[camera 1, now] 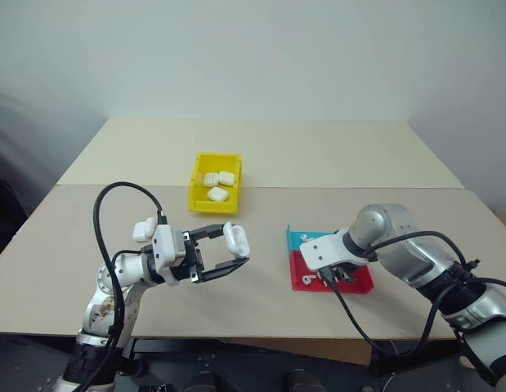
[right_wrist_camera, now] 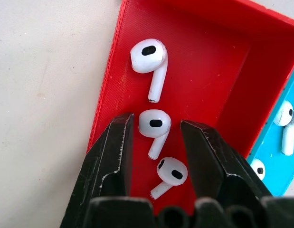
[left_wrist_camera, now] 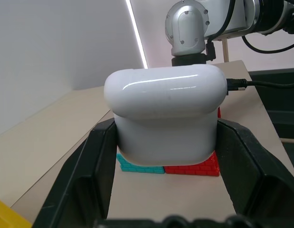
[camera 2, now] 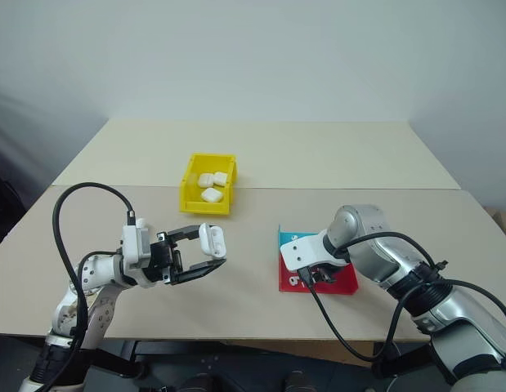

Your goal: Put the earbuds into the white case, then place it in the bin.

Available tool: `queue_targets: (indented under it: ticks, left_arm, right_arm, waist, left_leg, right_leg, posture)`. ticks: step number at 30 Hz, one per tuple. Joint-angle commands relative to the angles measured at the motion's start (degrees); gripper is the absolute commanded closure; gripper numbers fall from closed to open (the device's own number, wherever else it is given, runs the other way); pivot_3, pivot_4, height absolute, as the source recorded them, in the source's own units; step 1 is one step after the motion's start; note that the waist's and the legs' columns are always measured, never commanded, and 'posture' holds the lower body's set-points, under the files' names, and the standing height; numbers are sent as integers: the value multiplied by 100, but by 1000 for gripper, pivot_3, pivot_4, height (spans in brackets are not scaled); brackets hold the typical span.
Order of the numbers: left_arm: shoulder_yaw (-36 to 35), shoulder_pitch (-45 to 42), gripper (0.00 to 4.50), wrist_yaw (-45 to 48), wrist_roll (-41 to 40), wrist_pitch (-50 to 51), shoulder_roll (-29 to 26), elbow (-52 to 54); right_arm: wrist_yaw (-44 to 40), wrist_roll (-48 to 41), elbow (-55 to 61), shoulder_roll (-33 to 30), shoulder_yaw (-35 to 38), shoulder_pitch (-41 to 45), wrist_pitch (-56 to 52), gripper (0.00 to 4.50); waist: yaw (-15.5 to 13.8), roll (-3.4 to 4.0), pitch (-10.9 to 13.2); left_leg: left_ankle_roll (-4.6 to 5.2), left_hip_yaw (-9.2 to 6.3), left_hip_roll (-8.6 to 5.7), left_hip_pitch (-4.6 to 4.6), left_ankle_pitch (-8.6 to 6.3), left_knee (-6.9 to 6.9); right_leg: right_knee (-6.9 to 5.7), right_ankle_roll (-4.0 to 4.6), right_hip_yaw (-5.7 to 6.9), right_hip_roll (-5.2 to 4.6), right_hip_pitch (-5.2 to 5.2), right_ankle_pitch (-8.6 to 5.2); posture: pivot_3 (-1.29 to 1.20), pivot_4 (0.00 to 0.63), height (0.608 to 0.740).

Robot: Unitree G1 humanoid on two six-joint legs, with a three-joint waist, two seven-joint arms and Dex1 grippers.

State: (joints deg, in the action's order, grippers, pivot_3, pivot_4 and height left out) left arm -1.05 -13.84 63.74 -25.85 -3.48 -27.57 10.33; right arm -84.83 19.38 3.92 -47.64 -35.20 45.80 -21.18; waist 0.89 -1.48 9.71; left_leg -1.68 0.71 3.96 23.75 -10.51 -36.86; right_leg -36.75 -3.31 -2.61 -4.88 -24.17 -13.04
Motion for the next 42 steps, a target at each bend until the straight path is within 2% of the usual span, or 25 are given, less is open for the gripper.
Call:
queue_targets:
  ticks: [1, 21, 30, 33, 38, 42]
  left_arm:
    - [-3, -9, 1719, -5, 9, -53, -128, 179]
    - [55, -80, 1719, -95, -19, -45, -176, 142]
    - [98, -264, 1719, -139, -179, 128, -98, 192]
    - [124, -481, 1719, -93, -278, 166, -47, 132]
    - [163, -919, 1719, -148, -759, 565, 223, 185]
    - [146, -1322, 1719, -178, -1159, 975, 408, 245]
  right_arm:
    - [-32, -2, 78, -41, 156, -23, 158, 3344]
    - [-9, -29, 112, -47, 231, -60, 80, 3344]
    - [45, -633, 851, -183, 1055, -287, -876, 3344]
    - [167, -1017, 1367, -379, 1692, -515, -1363, 3344]
    - [636, -2544, 1785, -116, 3899, -832, -2182, 3344]
    - [1042, -3597, 1974, 135, 5267, -818, -2319, 3344]
  waist:
    - [0, 0, 0]
    - [-2, 0, 0]
    - [-10, 0, 0]
    - [-22, -1, 1]
    - [-26, -4, 2]
    - [-21, -4, 2]
  left_leg:
    - [0, 0, 0, 0, 0, 0]
    - [0, 0, 0, 0, 0, 1]
    - [0, 0, 0, 3, 0, 2]
    - [0, -1, 0, 4, 0, 1]
    - [-1, -2, 0, 7, 0, 1]
    - [0, -5, -1, 5, 0, 1]
  right_leg:
    - [0, 0, 0, 0, 0, 0]
    - [1, 0, 1, 0, -1, -1]
    - [2, 0, 2, 0, -3, -1]
    - [5, -1, 2, 0, -1, -1]
    - [8, -2, 4, -1, 1, 0]
    - [8, -3, 5, -1, 6, 1]
  posture:
    - [0, 150, 740]
    - [0, 150, 740]
    - [0, 150, 740]
    - [0, 150, 740]
    - [0, 150, 740]
    - [0, 150, 740]
